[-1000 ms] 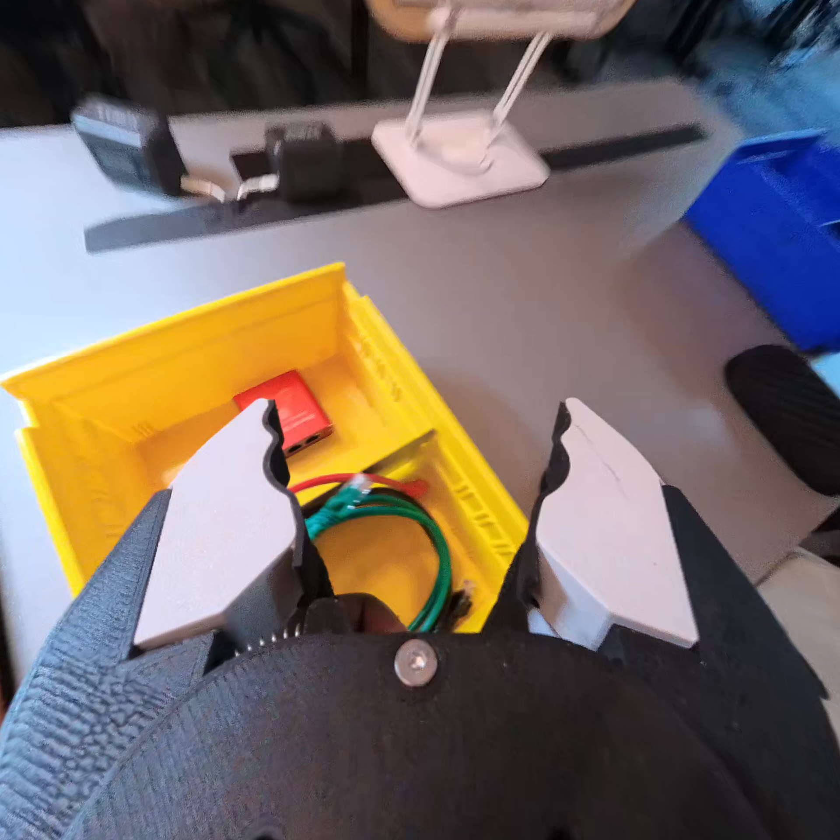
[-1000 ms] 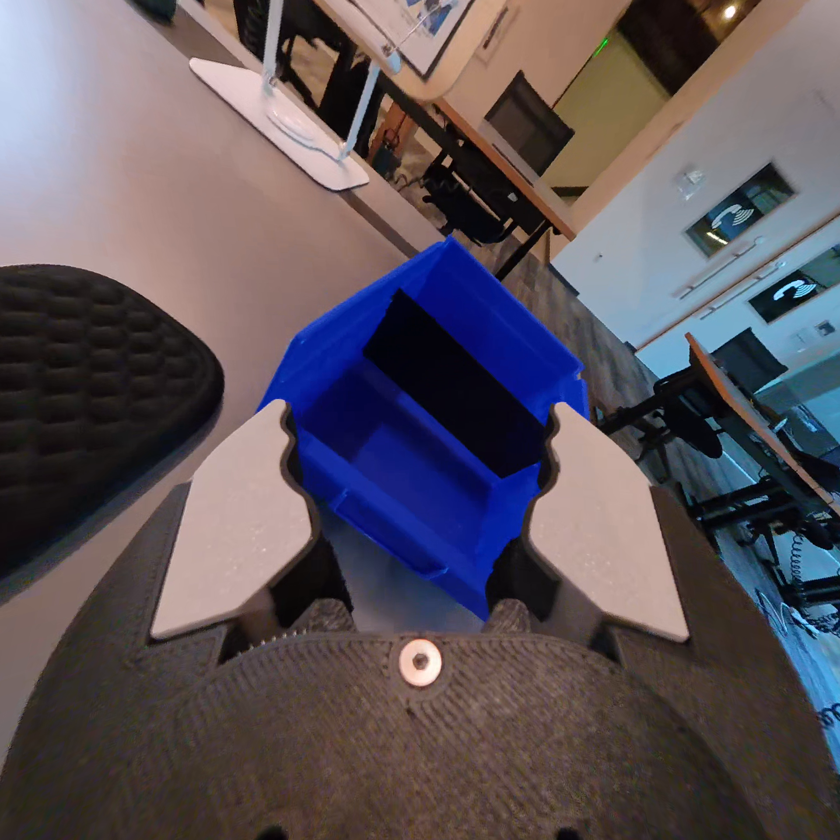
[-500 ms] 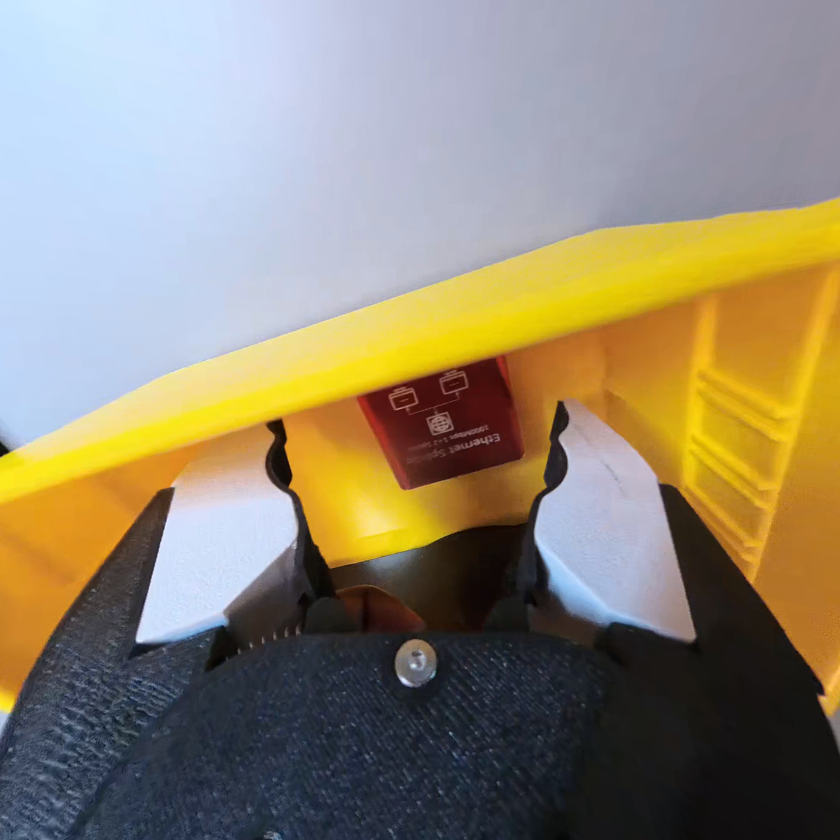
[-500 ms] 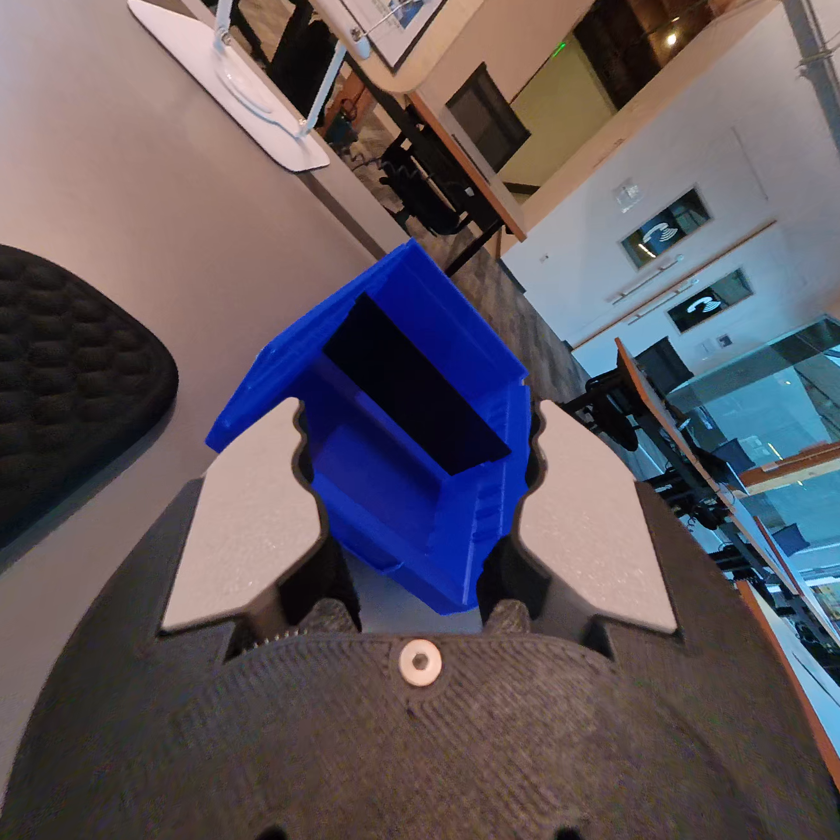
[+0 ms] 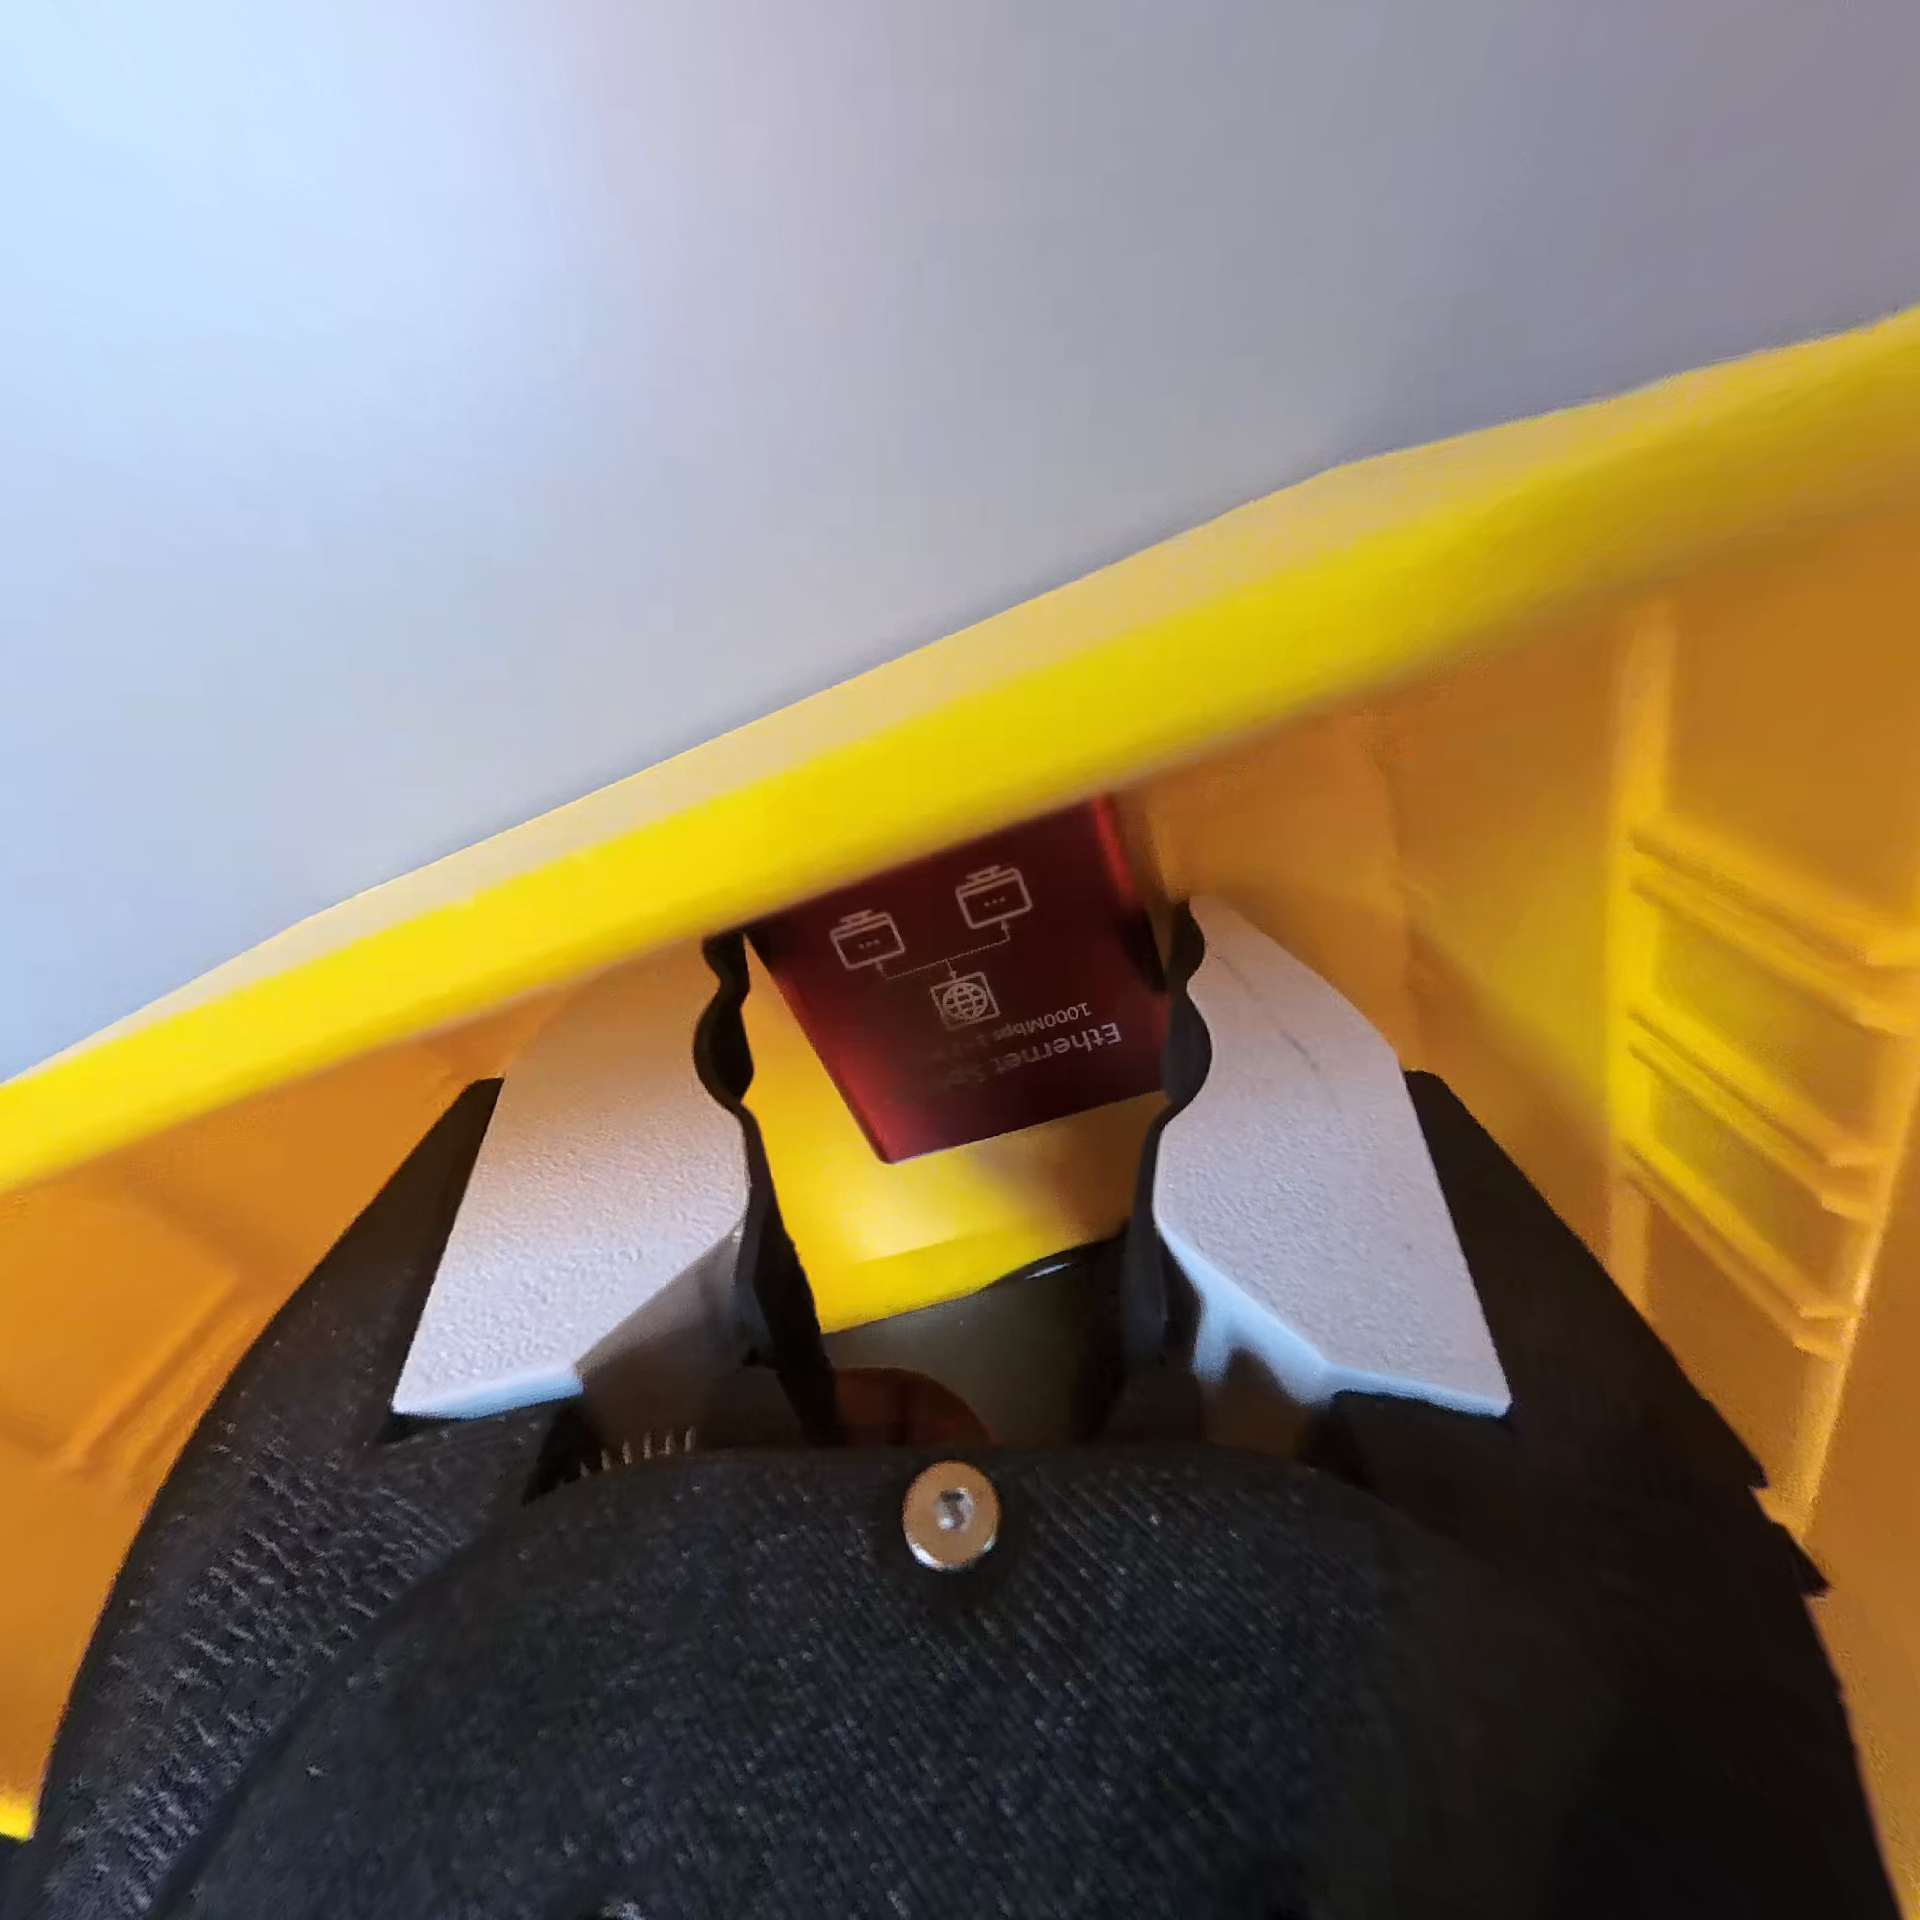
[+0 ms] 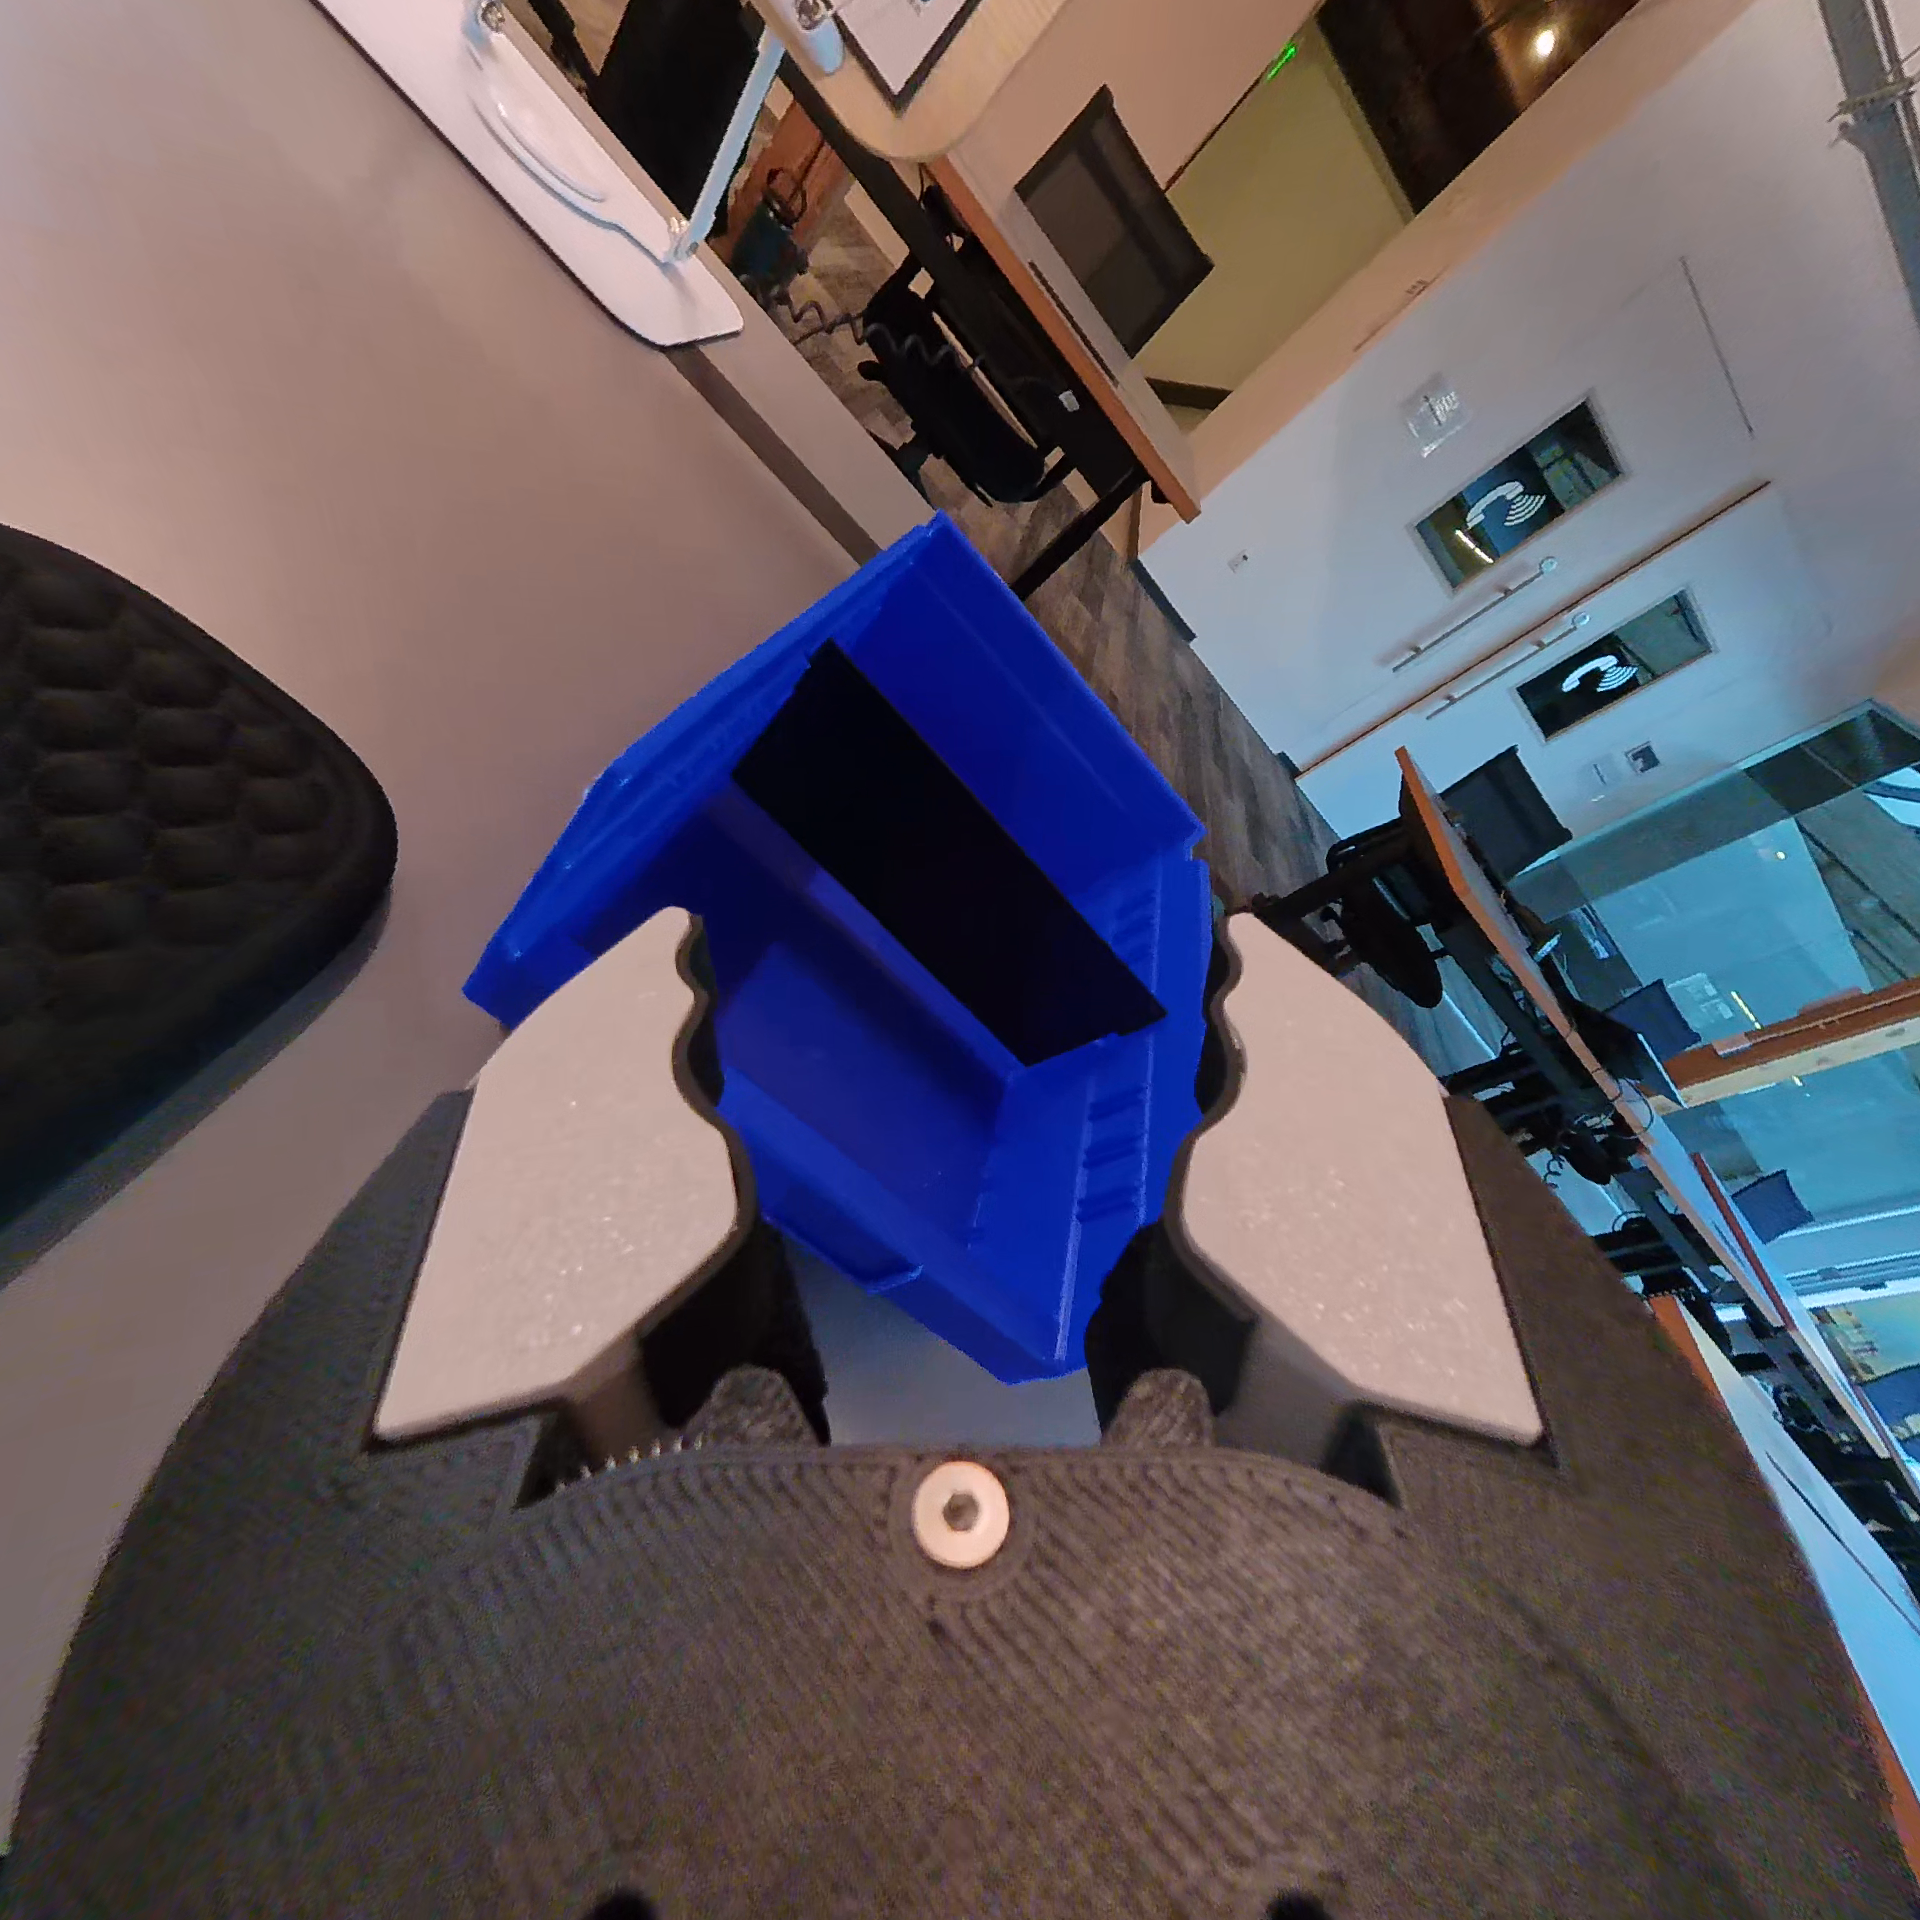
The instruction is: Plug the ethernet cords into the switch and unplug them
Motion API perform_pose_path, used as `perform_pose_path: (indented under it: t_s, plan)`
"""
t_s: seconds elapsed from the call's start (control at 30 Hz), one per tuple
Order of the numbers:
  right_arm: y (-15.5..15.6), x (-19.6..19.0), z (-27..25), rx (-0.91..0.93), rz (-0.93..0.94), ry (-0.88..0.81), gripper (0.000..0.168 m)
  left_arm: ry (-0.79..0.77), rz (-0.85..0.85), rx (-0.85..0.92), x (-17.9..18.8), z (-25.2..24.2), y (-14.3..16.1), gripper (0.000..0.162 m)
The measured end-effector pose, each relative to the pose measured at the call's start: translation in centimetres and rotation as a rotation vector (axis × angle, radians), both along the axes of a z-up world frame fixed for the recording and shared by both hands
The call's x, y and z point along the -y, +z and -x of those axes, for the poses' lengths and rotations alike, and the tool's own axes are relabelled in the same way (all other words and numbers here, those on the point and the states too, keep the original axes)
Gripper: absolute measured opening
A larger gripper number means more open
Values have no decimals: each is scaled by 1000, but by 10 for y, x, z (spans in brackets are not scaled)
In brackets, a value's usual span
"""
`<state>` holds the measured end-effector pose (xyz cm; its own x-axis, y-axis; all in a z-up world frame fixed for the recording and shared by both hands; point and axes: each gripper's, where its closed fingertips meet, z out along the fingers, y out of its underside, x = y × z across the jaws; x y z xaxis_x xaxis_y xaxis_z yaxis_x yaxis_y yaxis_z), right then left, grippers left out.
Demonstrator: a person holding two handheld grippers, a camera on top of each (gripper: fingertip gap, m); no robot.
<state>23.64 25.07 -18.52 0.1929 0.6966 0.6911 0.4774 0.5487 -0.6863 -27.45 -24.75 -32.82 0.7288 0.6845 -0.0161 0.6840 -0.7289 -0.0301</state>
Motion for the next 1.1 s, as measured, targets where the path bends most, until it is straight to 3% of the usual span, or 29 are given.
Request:
perform_pose_path:
  t_s: [0.13, 0.23, 0.47, 0.57, 0.67, 0.83, 0.97, 1.1]
  plan:
    - [0, 1, 0, 8, 1, 4, 91, 9, -80, -50, 2, 4, 11, 75]
    - [5, 6, 3, -30, 16, 38, 91, 36, -249, -147, -1, 11, 41, 75]
    - [12, 31, 22, -80, 38, 160, 92, 8, -831, -478, -23, -1, 167, 74]
    - [15, 50, 38, -98, 53, 241, 92, -114, -1060, -635, -43, -43, 219, 74]
    - [24, 78, 56, -154, 102, 360, 92, -262, -1160, -822, -65, -98, 253, 74]
    - [45, 144, 84, -284, 238, 645, 90, -467, -1223, -1086, -106, -197, 265, 73]
    - [68, 200, 105, -445, 468, 869, 75, -530, -1244, -1226, -141, -257, 242, 71]
    - [78, 253, 130, -521, 802, 1035, 74, -613, -1216, -1347, -172, -293, 217, 71]
